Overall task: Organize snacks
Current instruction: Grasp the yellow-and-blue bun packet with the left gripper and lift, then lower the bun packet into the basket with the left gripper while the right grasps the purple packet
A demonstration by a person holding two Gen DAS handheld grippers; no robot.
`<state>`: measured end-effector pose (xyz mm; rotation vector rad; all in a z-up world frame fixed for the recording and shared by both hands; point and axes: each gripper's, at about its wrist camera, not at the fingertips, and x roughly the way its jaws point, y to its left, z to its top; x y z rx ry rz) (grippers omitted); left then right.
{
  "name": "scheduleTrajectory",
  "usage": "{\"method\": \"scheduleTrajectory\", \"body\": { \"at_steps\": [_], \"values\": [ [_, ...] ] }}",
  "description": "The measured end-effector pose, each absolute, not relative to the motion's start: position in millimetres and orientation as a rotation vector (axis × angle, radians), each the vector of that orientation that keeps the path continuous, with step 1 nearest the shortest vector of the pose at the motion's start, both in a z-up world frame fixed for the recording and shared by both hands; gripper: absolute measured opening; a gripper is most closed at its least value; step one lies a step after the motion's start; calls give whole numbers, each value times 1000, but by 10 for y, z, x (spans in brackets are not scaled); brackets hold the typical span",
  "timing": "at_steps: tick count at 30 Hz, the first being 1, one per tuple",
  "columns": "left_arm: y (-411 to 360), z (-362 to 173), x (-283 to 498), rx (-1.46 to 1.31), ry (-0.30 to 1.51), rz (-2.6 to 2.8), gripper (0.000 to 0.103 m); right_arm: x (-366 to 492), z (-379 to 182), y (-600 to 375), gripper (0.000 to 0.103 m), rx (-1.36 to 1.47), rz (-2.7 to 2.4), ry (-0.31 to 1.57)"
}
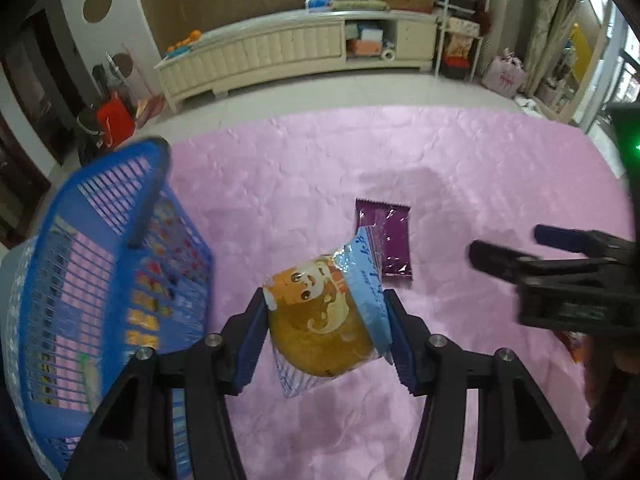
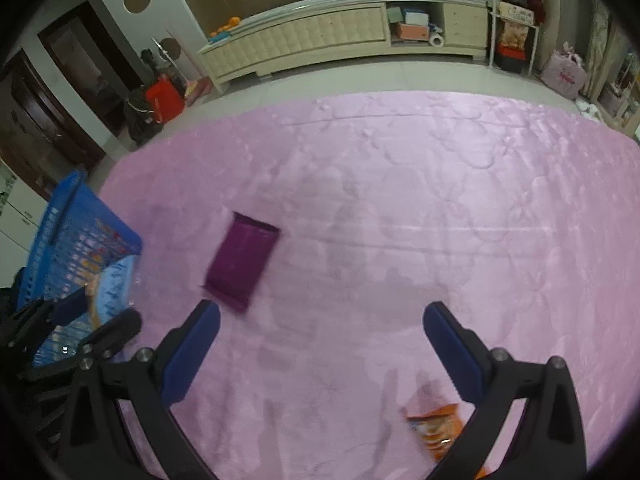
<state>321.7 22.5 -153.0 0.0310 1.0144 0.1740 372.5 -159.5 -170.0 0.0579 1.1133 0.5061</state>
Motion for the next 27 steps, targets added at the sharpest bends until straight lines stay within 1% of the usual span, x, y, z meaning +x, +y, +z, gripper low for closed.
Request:
{"method": "scheduleTrajectory", "body": {
  "at_steps": [4,7,11,16,22,27],
  "values": [
    [292,-1229,3072,53,952,168,53,3784,-1726,-1439,103,85,491,1132],
    [462,-975,2985,45,898,159,53,3849,-1762,-1311,103,102,532,1177],
    [821,-754,2811,36,849,203,53,3881,-1776,-1120,103,71,527,1180],
    [1224,-707,2616,3,841,276,53,3938,-1917,-837,103,68,534,1225],
    [1535,-837,2554,-16,870,347,53,4038,-2109,-521,102,14,472,1269],
    [1792,-1005,2628,-38,941,369,53,4094,-2110,-294,101,-41,466,1238]
  ]
}}
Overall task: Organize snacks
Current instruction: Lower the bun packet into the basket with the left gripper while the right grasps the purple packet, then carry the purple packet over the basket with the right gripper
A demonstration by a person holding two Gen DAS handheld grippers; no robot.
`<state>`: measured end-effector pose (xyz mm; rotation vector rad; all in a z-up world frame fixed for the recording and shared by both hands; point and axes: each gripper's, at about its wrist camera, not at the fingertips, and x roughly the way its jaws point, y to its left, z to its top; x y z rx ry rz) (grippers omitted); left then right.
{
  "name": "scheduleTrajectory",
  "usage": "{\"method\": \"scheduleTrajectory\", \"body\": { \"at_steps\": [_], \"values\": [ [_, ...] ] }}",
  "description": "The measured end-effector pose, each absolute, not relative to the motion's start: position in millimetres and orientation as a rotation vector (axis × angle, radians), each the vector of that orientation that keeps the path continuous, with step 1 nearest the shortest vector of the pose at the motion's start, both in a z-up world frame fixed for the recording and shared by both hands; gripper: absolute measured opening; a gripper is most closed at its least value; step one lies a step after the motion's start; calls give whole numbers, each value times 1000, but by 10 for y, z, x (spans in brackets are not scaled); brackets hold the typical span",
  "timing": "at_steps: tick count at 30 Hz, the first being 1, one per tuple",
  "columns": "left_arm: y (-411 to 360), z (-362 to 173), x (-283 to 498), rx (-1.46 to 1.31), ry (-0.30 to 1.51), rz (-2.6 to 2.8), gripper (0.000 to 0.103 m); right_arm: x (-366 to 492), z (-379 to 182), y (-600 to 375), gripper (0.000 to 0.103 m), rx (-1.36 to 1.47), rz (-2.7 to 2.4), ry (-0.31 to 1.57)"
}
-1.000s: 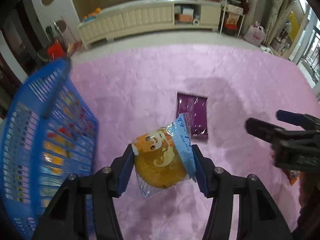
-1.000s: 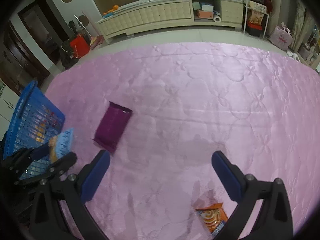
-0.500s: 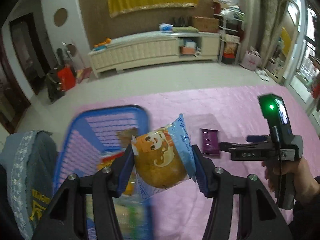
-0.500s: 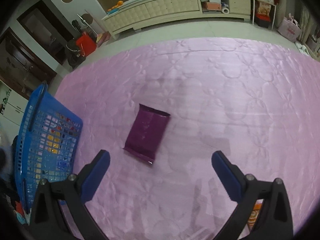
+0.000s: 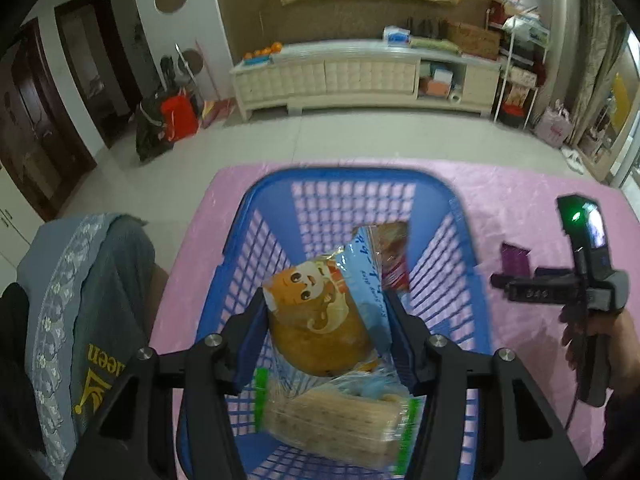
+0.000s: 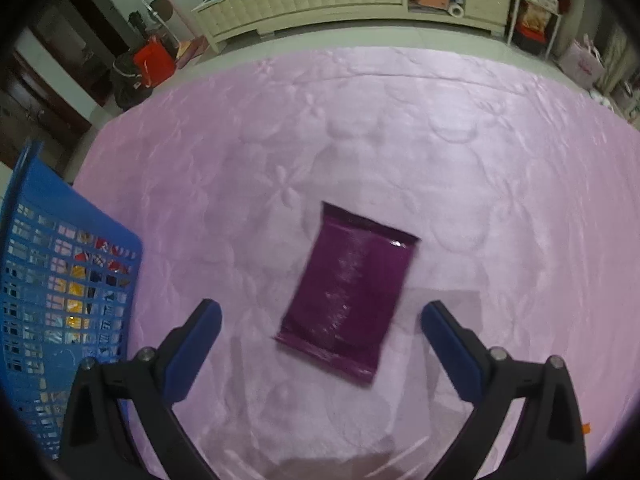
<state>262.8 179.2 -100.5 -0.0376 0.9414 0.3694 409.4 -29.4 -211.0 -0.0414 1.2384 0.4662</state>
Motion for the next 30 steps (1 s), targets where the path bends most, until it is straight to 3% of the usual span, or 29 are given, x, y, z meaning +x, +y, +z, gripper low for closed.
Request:
{"method": "scheduleTrajectory", "body": {
  "at_steps": [7,9,11,13,21,23,30],
  "values": [
    [1918,-1253,2735,-77,1038,302,53,4165,-2145,-32,97,-137,435,1201],
    [1889,-1337,2782,-82,1060,277,53,4150,-2143,5,85,-184,411,1176],
    [1893,-1353,2836,-78,1084,242,53,4143,-2123,5,60,-230,396,1143],
    [1839,-1374,2878,-36,1110,208,53,4166,-2129,-31,52,-219,405,1143],
    [1764,-1433,2948,-18,1170,162,57,4074,-2104,-242,51,-153,458,1152],
    [1774,-1427,2929,-32,1159,165,63,3998,-2054,-303,51,-134,472,1150],
    [1805,-1304,2749,-18,1096,204,63,3710,-1685,-393,51,-115,507,1101]
  ]
}}
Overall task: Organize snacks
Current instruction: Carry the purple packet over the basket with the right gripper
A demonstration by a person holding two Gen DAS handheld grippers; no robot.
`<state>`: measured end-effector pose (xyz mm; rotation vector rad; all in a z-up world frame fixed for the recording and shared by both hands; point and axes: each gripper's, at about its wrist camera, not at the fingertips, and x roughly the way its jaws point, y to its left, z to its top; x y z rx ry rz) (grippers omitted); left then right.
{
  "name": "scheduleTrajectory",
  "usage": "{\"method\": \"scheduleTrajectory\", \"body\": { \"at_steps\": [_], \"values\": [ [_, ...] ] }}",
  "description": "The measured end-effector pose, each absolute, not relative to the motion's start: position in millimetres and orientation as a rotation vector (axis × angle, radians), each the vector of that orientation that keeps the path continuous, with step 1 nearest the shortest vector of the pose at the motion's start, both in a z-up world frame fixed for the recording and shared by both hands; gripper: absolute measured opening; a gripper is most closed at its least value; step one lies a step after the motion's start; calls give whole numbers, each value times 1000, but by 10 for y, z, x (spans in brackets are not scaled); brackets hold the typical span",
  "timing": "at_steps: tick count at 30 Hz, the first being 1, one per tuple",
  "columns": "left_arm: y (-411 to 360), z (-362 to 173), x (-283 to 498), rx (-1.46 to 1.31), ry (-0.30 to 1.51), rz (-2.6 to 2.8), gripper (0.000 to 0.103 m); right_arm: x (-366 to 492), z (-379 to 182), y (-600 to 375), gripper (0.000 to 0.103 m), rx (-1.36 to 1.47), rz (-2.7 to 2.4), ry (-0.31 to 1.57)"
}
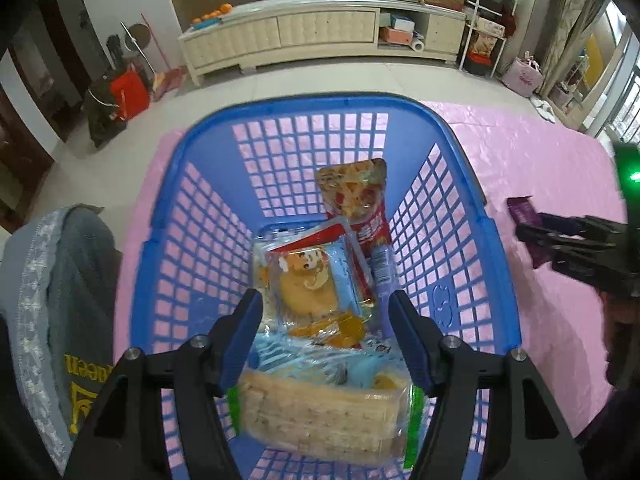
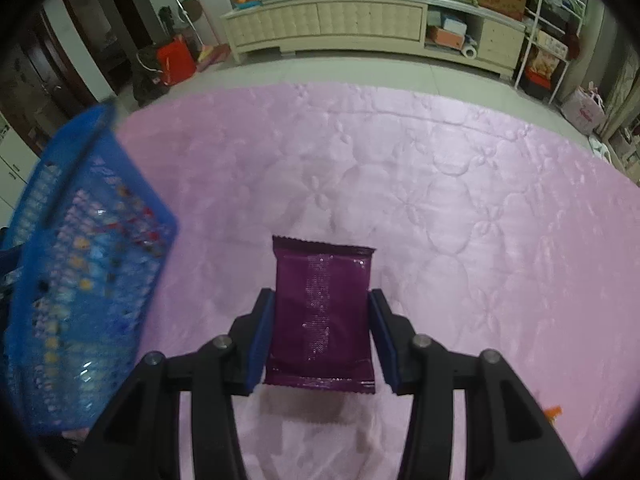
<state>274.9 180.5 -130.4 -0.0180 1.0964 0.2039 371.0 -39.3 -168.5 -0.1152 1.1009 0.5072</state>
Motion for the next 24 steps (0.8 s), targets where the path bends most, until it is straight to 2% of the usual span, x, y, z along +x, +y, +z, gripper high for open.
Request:
{"method": "scheduleTrajectory", "body": {
  "at_steps": [14,24],
  "values": [
    [1522,-665,1990,-21,931,154,64,2887,-621,-348,51,-61,645,945],
    [1756,-425,1565,-89,814,168,64,2402,-196,-33,51,-124,739,845]
  ]
}}
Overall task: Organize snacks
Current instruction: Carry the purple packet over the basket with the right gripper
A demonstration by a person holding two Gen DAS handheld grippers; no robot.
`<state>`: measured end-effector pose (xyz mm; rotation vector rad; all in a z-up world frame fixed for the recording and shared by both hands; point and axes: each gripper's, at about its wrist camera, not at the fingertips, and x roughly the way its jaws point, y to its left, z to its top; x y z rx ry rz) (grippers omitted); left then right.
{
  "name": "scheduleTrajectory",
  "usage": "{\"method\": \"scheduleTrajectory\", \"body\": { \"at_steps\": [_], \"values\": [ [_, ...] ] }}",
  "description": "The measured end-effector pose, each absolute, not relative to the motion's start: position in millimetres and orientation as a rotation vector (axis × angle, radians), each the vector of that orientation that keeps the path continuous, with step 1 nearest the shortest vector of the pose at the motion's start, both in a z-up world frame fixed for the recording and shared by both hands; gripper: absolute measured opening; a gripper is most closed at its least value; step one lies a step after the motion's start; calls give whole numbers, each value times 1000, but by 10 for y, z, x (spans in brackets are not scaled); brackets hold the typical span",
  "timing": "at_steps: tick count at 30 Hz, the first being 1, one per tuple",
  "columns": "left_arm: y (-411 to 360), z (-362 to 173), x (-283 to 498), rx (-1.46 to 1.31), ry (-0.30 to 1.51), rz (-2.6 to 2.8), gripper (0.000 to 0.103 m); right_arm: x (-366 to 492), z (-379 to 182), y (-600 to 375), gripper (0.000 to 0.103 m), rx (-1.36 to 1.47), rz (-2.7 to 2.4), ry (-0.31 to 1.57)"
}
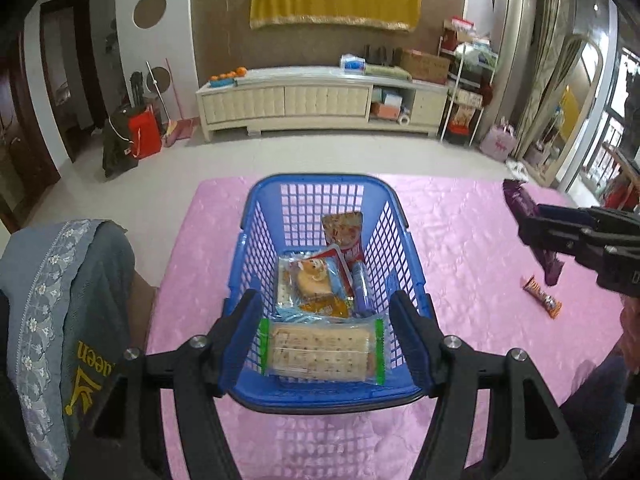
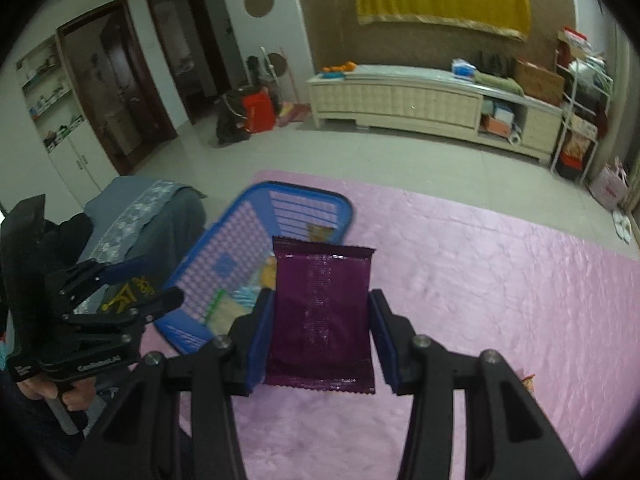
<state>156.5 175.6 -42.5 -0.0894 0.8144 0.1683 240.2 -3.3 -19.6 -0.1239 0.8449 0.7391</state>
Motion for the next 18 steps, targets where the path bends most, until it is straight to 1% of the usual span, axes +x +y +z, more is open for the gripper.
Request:
{"method": "scheduleTrajectory", "body": {
  "at_steps": [8,18],
  "values": [
    [1866,-421,1390,-63,777,155,64,2295,-270,283,51,-159,759,849],
    [2103,-575,1352,-113,797,159,64,2325,-442,643,51,-212,786,902]
  ]
}}
